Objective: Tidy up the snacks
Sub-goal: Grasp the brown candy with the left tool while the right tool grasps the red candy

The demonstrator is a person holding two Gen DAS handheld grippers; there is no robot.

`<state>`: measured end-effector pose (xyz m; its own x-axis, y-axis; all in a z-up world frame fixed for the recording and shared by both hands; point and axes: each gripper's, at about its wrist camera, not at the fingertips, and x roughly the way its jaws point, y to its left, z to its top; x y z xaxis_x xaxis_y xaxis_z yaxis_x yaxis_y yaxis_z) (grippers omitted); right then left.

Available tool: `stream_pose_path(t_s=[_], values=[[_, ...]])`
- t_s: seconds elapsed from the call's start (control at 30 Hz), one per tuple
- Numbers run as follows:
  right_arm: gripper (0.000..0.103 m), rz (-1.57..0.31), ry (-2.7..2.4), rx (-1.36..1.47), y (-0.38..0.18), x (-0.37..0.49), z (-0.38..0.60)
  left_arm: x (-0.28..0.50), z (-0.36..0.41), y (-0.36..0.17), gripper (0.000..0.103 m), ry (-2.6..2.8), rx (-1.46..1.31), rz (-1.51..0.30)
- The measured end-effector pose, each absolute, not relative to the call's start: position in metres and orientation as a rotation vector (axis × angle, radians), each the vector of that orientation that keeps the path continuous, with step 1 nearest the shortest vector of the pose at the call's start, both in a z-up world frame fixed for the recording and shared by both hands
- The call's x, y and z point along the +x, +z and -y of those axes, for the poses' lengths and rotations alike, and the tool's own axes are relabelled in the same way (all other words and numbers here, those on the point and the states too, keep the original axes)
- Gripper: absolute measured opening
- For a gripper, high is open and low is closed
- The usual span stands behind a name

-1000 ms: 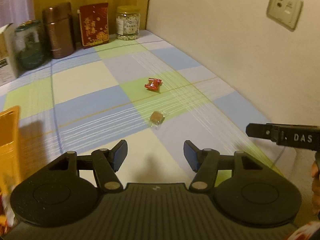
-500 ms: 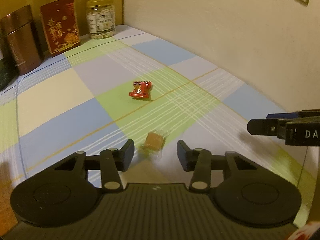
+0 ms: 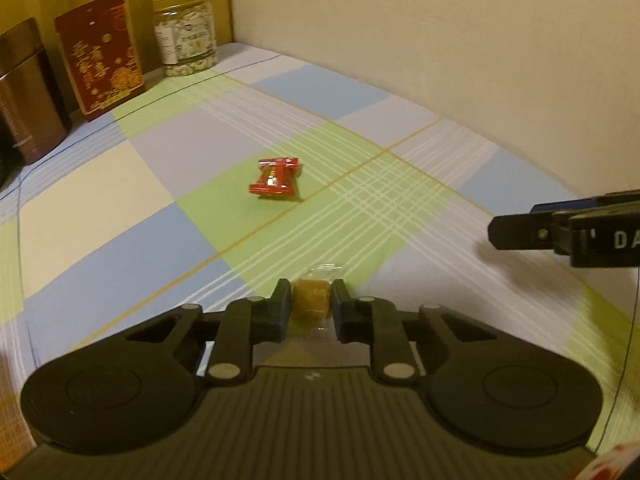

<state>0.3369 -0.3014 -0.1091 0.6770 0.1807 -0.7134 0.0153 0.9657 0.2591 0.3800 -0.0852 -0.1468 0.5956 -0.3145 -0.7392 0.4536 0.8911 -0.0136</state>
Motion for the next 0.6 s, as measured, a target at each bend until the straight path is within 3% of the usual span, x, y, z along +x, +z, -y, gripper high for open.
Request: stream_pose_path(t_s=[0.6], values=[[0.057, -0.775, 0.263, 0.236, -0.115, 0.42, 0.221, 0.378, 0.011, -0.12, 0.019, -0.191, -0.057, -0.805]])
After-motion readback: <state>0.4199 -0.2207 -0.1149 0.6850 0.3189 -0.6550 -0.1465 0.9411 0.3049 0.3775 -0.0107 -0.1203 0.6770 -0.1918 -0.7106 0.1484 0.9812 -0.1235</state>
